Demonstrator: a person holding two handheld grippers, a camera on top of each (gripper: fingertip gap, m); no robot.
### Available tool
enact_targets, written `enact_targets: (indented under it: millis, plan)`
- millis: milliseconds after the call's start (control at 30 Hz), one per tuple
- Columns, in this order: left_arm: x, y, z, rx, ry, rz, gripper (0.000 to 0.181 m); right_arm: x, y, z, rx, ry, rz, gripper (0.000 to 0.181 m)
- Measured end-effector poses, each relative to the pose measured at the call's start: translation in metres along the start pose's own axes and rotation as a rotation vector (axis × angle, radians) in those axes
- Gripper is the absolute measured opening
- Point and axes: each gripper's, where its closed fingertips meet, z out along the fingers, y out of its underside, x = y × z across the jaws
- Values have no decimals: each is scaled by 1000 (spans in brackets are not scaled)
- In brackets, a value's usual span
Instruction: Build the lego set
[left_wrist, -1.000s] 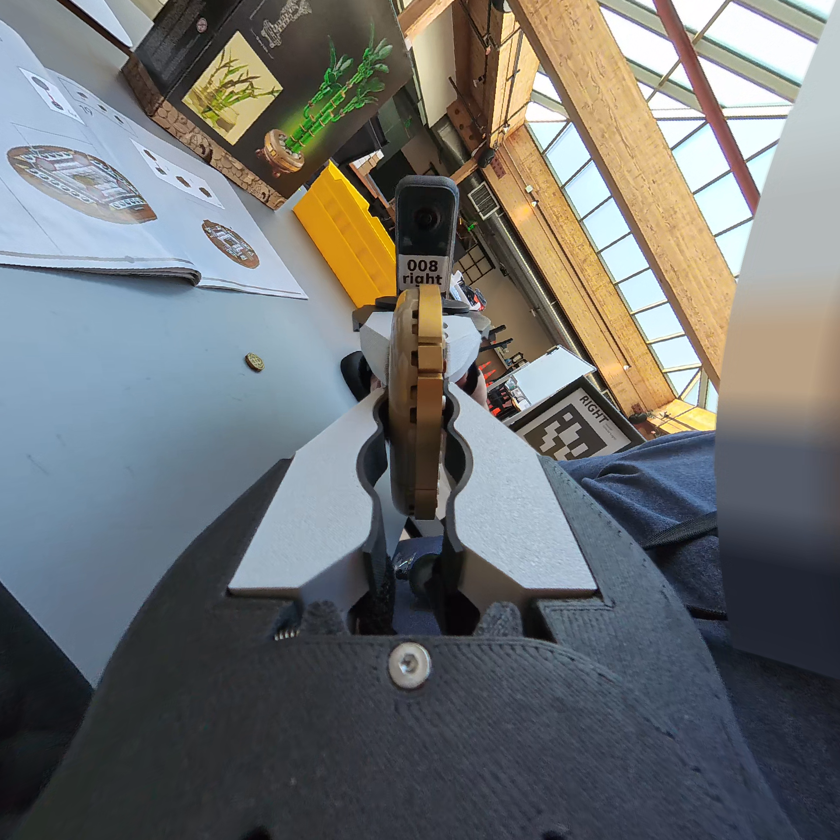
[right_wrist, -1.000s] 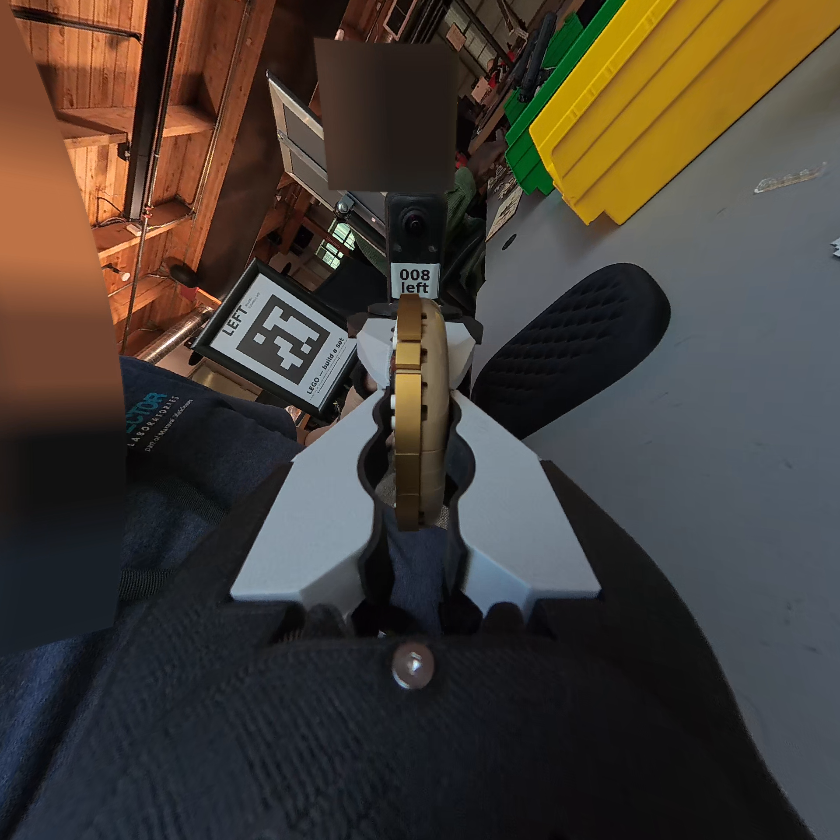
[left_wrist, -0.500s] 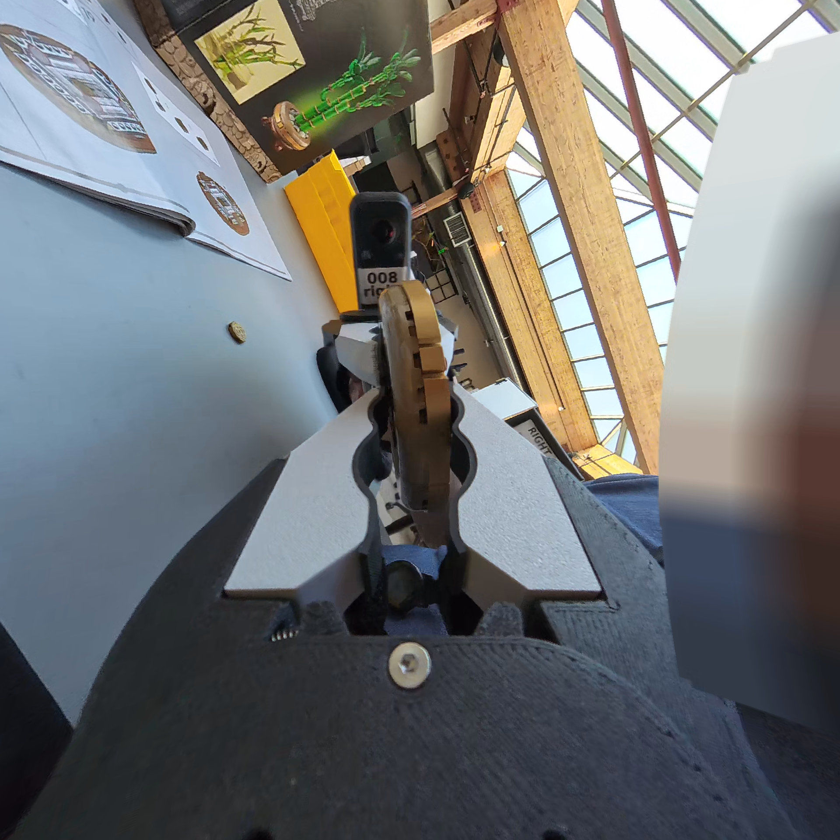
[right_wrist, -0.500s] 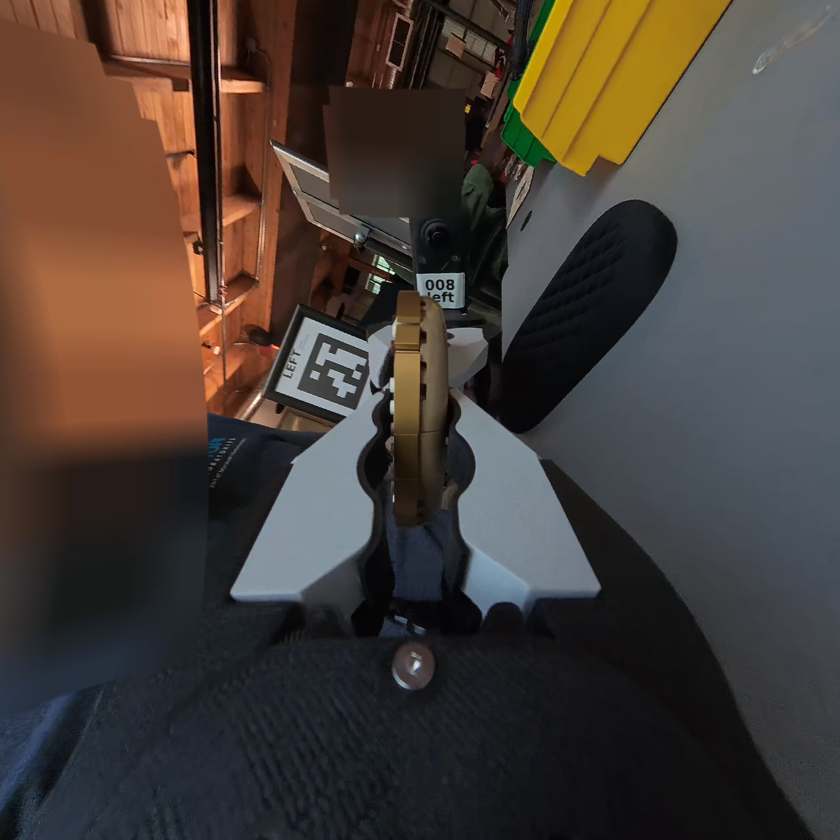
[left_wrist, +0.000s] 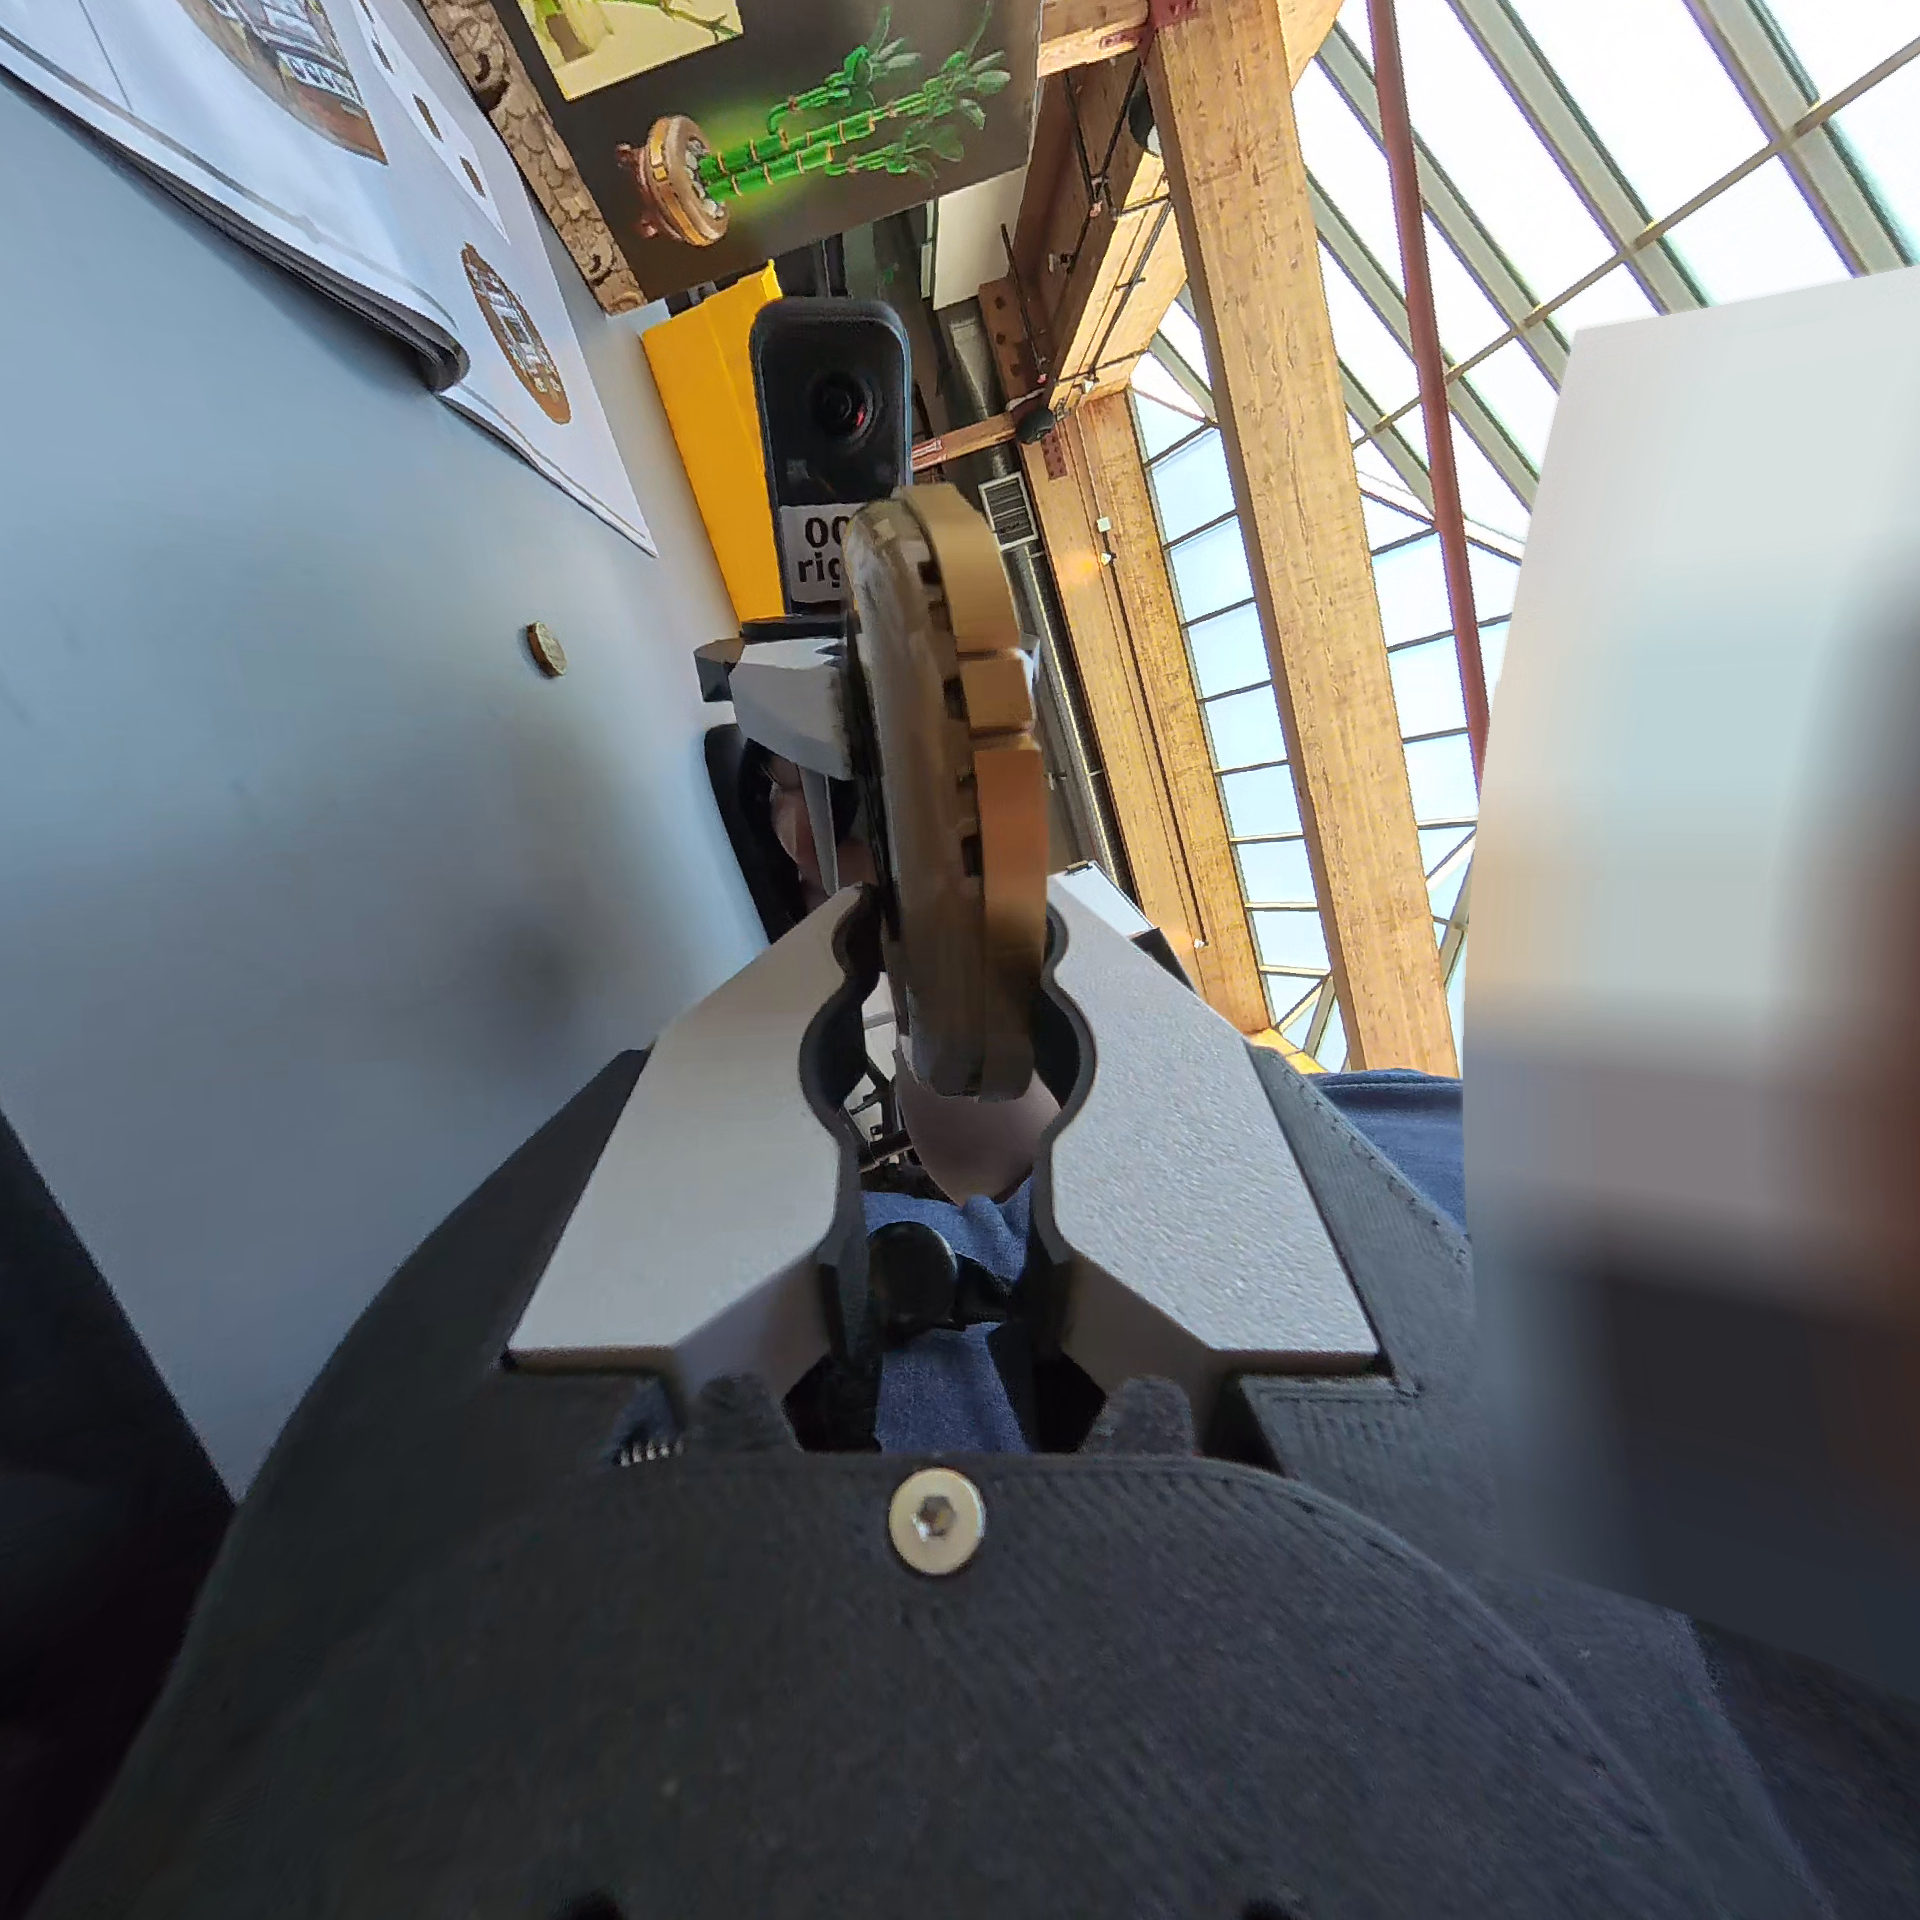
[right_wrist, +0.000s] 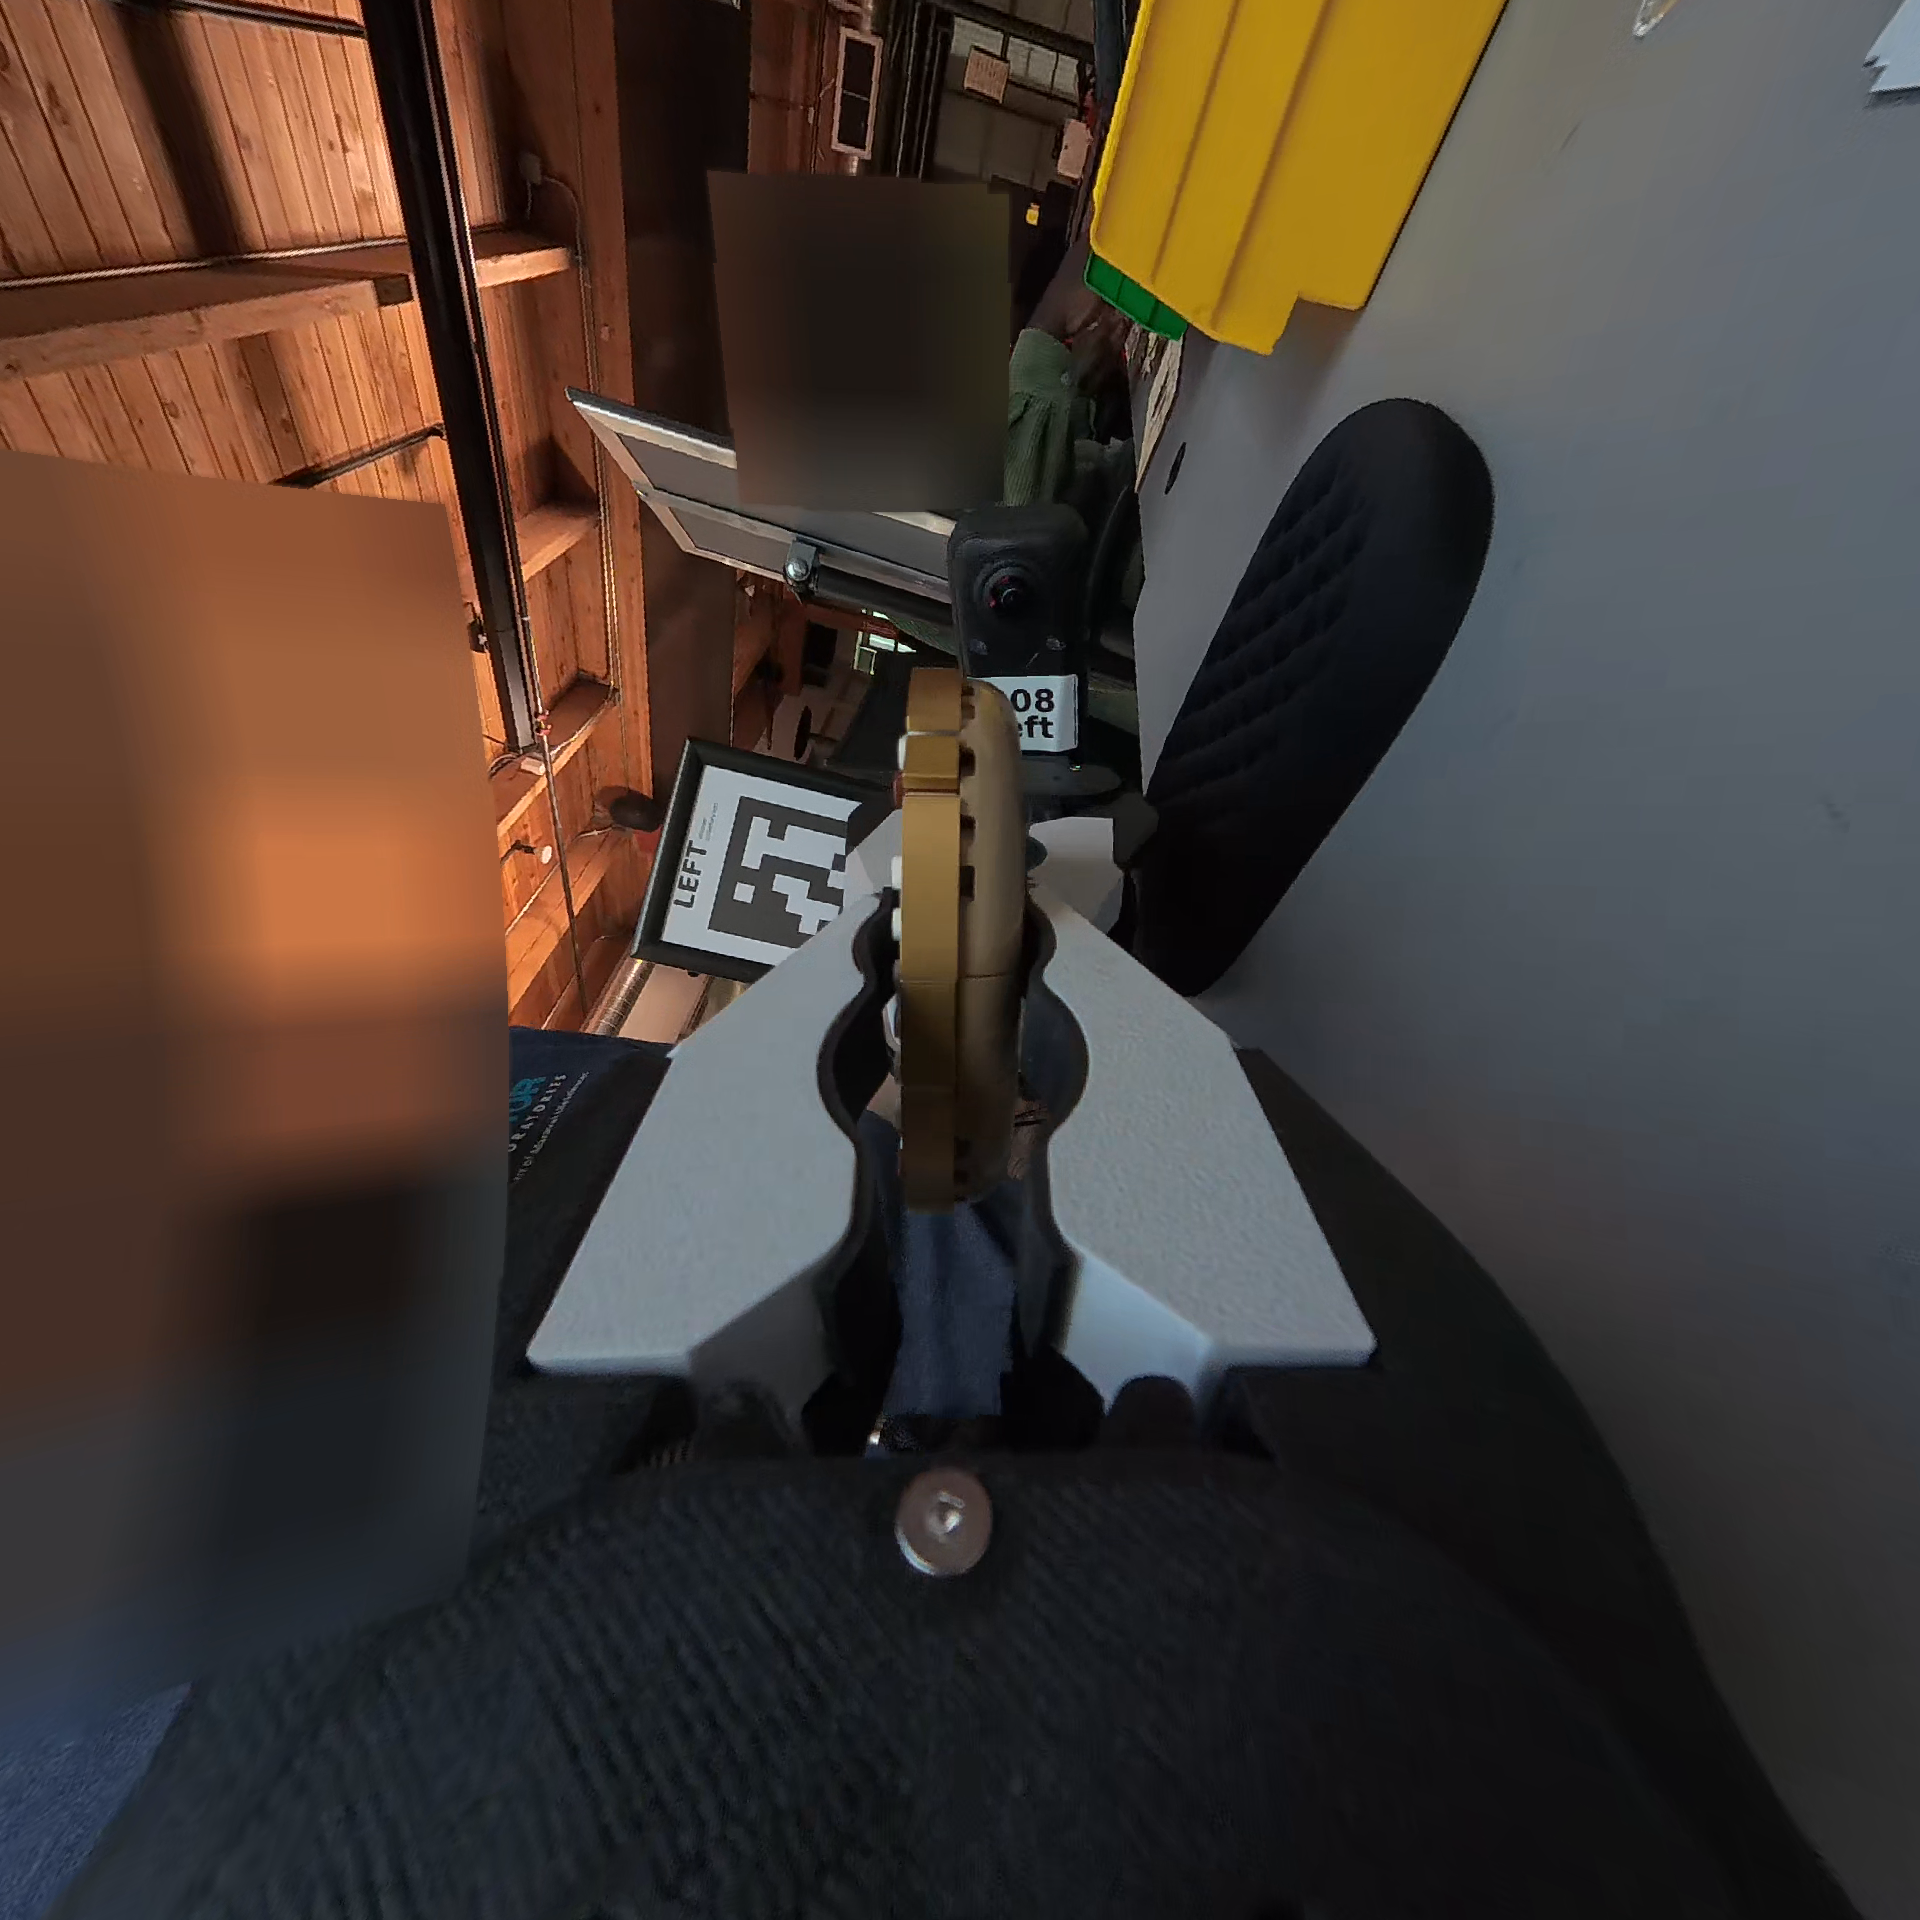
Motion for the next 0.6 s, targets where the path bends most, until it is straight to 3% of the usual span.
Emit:
enact_targets:
  millis: [200,333,500,600]
  plan:
    - [-6,-7,-13,30,-50,-12,19,5,-6,11,-33,49,-41,20]
    - [-9,-12,-23,68,-42,-68,19,9,-16,18,-83,122,-141,31]
    - [-11,-16,-37,106,-50,-88,19,16,-17,28,-205,206,-191,37]
    - [-10,-18,-43,125,-45,-89,19,20,-15,34,-238,207,-159,25]
